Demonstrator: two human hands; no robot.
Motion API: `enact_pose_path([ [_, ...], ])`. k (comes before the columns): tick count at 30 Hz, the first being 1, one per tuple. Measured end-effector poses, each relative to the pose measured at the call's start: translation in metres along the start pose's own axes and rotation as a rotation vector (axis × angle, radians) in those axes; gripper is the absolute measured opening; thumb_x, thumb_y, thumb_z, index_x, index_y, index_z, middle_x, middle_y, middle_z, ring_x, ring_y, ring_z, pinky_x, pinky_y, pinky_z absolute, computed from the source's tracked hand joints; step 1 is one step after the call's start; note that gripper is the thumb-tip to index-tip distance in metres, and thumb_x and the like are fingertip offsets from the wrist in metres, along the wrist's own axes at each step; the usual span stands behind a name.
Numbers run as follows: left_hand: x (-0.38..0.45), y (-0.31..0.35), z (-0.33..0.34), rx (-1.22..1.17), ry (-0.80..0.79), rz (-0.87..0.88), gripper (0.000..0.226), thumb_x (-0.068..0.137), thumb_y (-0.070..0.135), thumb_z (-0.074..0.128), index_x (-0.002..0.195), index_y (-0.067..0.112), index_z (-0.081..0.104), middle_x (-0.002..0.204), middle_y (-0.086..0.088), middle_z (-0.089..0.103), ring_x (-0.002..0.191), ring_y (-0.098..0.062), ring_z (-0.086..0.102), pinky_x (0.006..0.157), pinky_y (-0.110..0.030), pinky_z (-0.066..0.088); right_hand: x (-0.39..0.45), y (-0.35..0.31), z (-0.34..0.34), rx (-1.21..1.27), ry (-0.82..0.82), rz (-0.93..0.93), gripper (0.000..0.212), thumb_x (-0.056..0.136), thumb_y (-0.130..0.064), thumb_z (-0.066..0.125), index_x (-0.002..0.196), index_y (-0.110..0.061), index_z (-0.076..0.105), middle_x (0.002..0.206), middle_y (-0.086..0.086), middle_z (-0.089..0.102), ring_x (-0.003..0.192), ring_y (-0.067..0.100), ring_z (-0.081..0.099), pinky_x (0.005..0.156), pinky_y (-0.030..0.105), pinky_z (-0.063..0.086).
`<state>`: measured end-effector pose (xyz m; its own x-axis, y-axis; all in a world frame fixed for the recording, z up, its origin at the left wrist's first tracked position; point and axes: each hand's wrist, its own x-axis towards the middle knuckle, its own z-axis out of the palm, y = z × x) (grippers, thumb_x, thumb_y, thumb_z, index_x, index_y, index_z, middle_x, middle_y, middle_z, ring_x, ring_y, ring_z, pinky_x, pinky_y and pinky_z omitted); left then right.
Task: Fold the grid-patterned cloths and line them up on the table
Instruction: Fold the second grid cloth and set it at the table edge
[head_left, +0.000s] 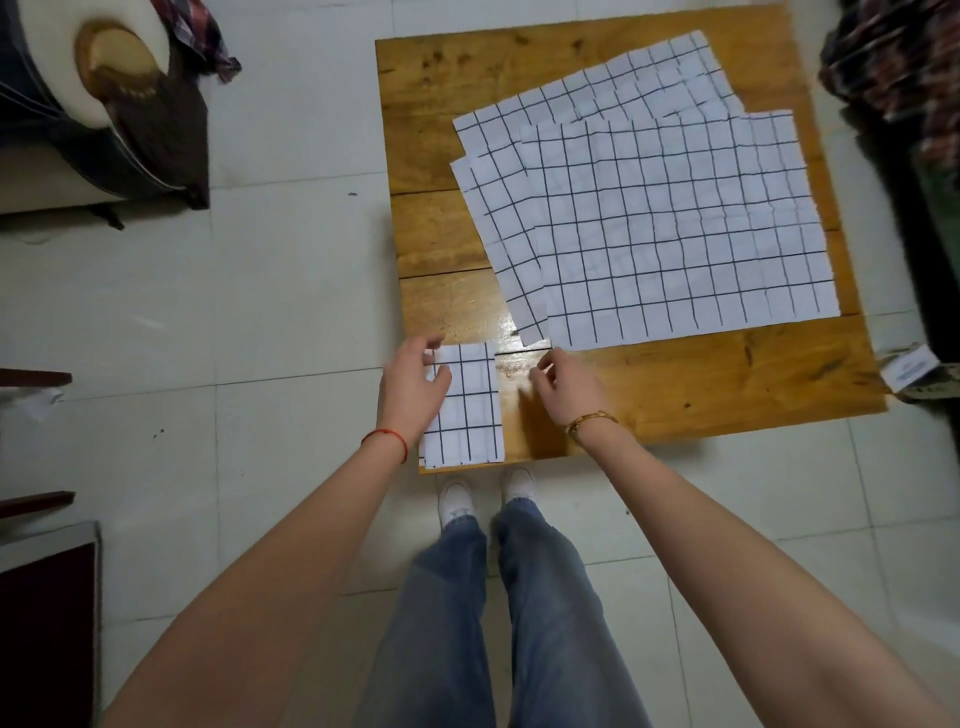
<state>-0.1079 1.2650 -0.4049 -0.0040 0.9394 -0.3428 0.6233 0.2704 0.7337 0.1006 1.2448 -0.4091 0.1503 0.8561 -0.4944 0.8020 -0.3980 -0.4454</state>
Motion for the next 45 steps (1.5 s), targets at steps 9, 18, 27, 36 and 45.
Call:
enact_pose_path([
  [9, 0.041, 0.063, 0.052, -0.007, -0.104, 0.113, 0.034, 0.088, 0.008, 0.059, 0.118, 0.021, 0.062, 0.115, 0.005, 0.059, 0.099, -0.010, 0.056, 0.090, -0.026, 0.052, 0.035, 0.037, -0.059, -0.011, 0.113, -0.021, 0.024, 0.094, -0.034, 0.052, 0.110, -0.018, 0.054, 0.095, -0.002, 0.062, 0.081, 0.016, 0.058, 0.066, 0.030, 0.047],
  [18, 0.069, 0.107, 0.109, 0.074, -0.008, 0.017, 0.030, 0.088, 0.012, 0.059, 0.116, 0.020, 0.064, 0.115, 0.002, 0.063, 0.101, -0.014, 0.058, 0.089, -0.028, 0.049, 0.089, 0.089, -0.122, 0.007, 0.044, -0.069, 0.019, 0.092, -0.031, 0.054, 0.104, -0.017, 0.054, 0.093, -0.001, 0.061, 0.080, 0.019, 0.059, 0.070, 0.033, 0.050],
  [27, 0.069, 0.136, 0.140, 0.104, 0.154, -0.248, 0.033, 0.088, 0.013, 0.061, 0.121, 0.015, 0.060, 0.113, -0.004, 0.062, 0.098, -0.018, 0.060, 0.082, -0.030, 0.052, 0.152, 0.104, -0.180, -0.061, -0.049, -0.204, 0.021, 0.092, -0.031, 0.053, 0.106, -0.015, 0.054, 0.099, 0.002, 0.060, 0.083, 0.019, 0.058, 0.074, 0.038, 0.052],
  [36, 0.083, 0.127, 0.150, 0.161, 0.145, -0.208, 0.039, 0.089, -0.003, 0.048, 0.119, 0.021, 0.060, 0.119, 0.001, 0.060, 0.103, -0.013, 0.058, 0.087, -0.029, 0.052, 0.173, 0.085, -0.160, -0.131, -0.218, -0.387, 0.019, 0.086, -0.032, 0.061, 0.093, -0.017, 0.053, 0.092, 0.000, 0.056, 0.079, 0.018, 0.056, 0.069, 0.033, 0.049],
  [45, 0.095, 0.103, 0.146, 0.253, 0.026, -0.053, 0.046, 0.091, -0.009, 0.046, 0.121, 0.022, 0.062, 0.118, -0.001, 0.061, 0.113, -0.018, 0.054, 0.095, -0.037, 0.051, 0.138, 0.086, -0.099, -0.306, -0.359, -0.468, 0.038, 0.081, -0.041, 0.068, 0.102, -0.016, 0.048, 0.104, 0.003, 0.053, 0.096, 0.021, 0.051, 0.073, 0.031, 0.044],
])
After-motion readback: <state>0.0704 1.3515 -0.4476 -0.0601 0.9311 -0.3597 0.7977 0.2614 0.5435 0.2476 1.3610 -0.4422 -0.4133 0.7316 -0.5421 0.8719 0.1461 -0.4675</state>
